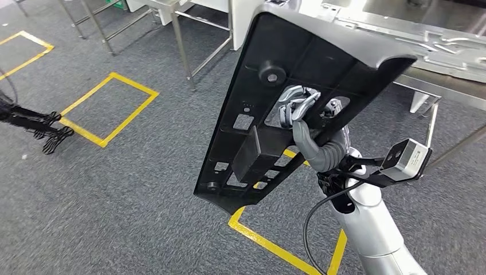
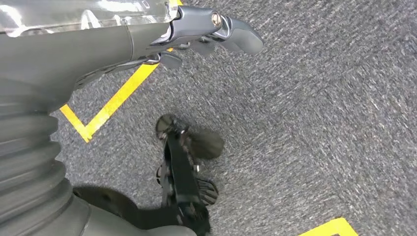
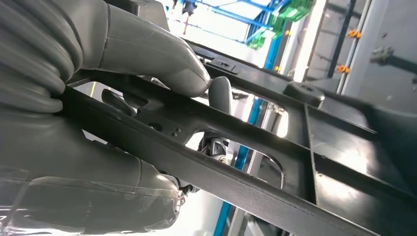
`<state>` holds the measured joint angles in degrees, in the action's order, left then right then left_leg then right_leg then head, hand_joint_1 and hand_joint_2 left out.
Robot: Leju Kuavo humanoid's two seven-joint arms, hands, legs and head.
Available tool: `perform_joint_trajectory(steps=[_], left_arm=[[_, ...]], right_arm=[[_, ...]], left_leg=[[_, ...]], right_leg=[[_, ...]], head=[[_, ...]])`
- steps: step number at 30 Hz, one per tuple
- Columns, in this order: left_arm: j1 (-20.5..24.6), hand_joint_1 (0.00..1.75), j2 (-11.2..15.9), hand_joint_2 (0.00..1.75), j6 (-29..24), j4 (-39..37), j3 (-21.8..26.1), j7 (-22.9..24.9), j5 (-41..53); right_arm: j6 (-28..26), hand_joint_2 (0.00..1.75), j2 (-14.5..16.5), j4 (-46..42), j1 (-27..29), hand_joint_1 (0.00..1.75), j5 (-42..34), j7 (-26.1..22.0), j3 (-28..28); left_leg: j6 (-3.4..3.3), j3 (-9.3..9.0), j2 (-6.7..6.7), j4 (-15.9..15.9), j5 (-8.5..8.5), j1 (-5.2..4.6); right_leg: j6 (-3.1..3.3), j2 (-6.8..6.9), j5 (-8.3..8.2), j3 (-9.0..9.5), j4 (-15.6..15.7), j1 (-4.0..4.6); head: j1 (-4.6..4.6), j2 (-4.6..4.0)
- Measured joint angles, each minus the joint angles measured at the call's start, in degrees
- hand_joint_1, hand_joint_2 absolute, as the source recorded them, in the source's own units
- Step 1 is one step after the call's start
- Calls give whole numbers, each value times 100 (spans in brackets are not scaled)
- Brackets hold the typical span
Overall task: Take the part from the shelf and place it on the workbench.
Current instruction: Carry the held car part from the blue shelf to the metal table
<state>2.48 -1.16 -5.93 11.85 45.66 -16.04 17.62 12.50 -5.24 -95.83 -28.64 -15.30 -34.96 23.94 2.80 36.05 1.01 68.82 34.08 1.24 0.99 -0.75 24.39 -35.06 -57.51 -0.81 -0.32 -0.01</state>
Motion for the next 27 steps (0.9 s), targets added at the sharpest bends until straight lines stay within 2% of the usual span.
perform_joint_trajectory(steps=[1,2,3,4,5,6,7,8,10,11,13,14,15,16,17,18,19,21,22,23,25,26,27], left_arm=[[-13,0,0,175,3,0,3,-1,8],[-22,0,-1,175,7,0,5,-1,14],[-26,0,-1,175,13,0,6,-1,18],[-23,0,-2,175,19,0,7,-1,21],[-19,0,-2,175,25,0,7,-1,21],[-16,0,-1,175,29,0,7,-2,21],[-15,0,-1,175,31,0,7,-2,21],[-11,0,0,175,34,0,7,-3,21],[7,0,-1,175,49,1,7,-5,21],[21,0,-4,175,60,1,7,-7,21],[34,0,-9,175,84,0,7,-9,21],[30,0,-11,175,95,0,7,-10,22],[19,0,-11,175,103,0,7,-10,23],[9,0,-11,175,110,0,7,-11,25],[3,0,-11,175,116,0,7,-12,26],[1,0,-11,175,120,0,7,-13,27],[3,0,-11,175,125,0,7,-17,30],[10,0,-13,175,129,0,7,-32,42],[12,0,-13,175,130,0,7,-42,53],[14,0,-13,175,130,0,7,-50,63],[22,0,-12,175,130,1,7,-60,78],[33,0,-12,175,131,1,7,-66,79],[40,0,-13,175,143,1,7,-74,80]], right_arm=[[-5,175,-1,15,8,175,0,-1,1],[-8,175,-2,31,16,175,0,-1,2],[-10,175,-2,43,22,175,0,-1,3],[-10,175,-3,50,24,175,0,-1,3],[-10,175,-3,54,22,175,0,-2,3],[-9,175,-3,56,18,175,0,-2,3],[-7,175,-3,59,16,175,0,-3,3],[-4,175,-4,62,15,175,-1,-4,3],[-2,175,-16,65,17,175,-2,-4,-1],[-2,175,-28,64,18,175,-2,-4,-7],[-2,175,-48,63,2,175,-4,-4,-21],[-2,175,-52,64,-2,175,-7,-4,-26],[-2,175,-53,66,-2,175,-9,-3,-27],[-2,175,-53,67,7,175,-10,-3,-26],[-2,175,-54,68,18,175,-11,-3,-26],[-2,175,-56,69,25,175,-11,-3,-27],[-1,175,-57,68,28,175,-11,-3,-27],[0,175,-58,65,22,175,-10,-3,-28],[1,175,-56,61,19,175,-10,-4,-28],[2,175,-54,58,18,175,-9,-5,-32],[3,175,-52,53,28,175,-9,-7,-48],[3,175,-53,51,36,175,-9,-7,-61],[4,175,-53,49,35,175,-8,-8,-73]], left_leg=[[-1,178,-32,332,101,-2],[-6,286,-45,493,93,-4],[-19,290,-55,426,-32,-4],[-38,196,-90,148,-247,-4],[-64,47,-190,-244,-481,-2],[-94,-105,-317,-614,-645,4],[-116,-219,-424,-876,-733,6],[-137,-280,-492,-1010,-745,2],[-185,-318,-424,-1070,-733,-4],[-221,-335,-357,-1108,-753,1],[-292,-372,-213,-1184,-795,19],[-313,-382,-140,-1199,-801,9],[-328,-382,-68,-1202,-798,-1],[-334,-380,9,-1199,-792,-10],[-336,-379,87,-1195,-784,-15],[-332,-380,162,-1190,-776,-17],[-321,-385,230,-1184,-765,-17],[-277,-410,347,-1164,-730,-36],[-247,-422,396,-1155,-711,-52],[-214,-436,446,-1147,-692,-69],[-152,-468,558,-1152,-667,-80],[-118,-485,568,-1143,-640,-71],[-89,-475,498,-1076,-576,-59]], right_leg=[[8,-77,1,0,-2,11],[11,-158,2,1,-7,20],[11,-242,3,2,-15,26],[6,-324,6,4,-28,29],[-2,-402,12,2,-42,28],[-19,-476,19,-7,-63,33],[-45,-541,19,-22,-78,31],[-79,-603,15,-42,-85,23],[-164,-728,-15,-73,-66,5],[-200,-701,-7,-87,-74,7],[-245,-425,171,-219,-347,32],[-257,-225,341,-366,-660,32],[-270,-94,519,-550,-1040,25],[-285,-28,642,-716,-1378,14],[-295,8,676,-807,-1568,3],[-301,35,610,-791,-1546,-4],[-299,75,463,-661,-1308,-7],[-262,309,157,-231,-532,21],[-227,404,74,-77,-245,40],[-192,462,48,2,-87,61],[-124,358,53,-7,-54,76],[-93,292,44,1,-39,66],[-58,227,31,13,-21,52]], head=[[-1,0],[-2,1],[-2,1],[-1,1],[-3,1],[-1,1],[-2,1],[-1,1],[-2,1],[2,1],[41,1],[59,1],[77,1],[78,1],[79,1],[80,1],[81,1],[82,1],[75,1],[71,0],[61,1],[61,1],[55,1]])
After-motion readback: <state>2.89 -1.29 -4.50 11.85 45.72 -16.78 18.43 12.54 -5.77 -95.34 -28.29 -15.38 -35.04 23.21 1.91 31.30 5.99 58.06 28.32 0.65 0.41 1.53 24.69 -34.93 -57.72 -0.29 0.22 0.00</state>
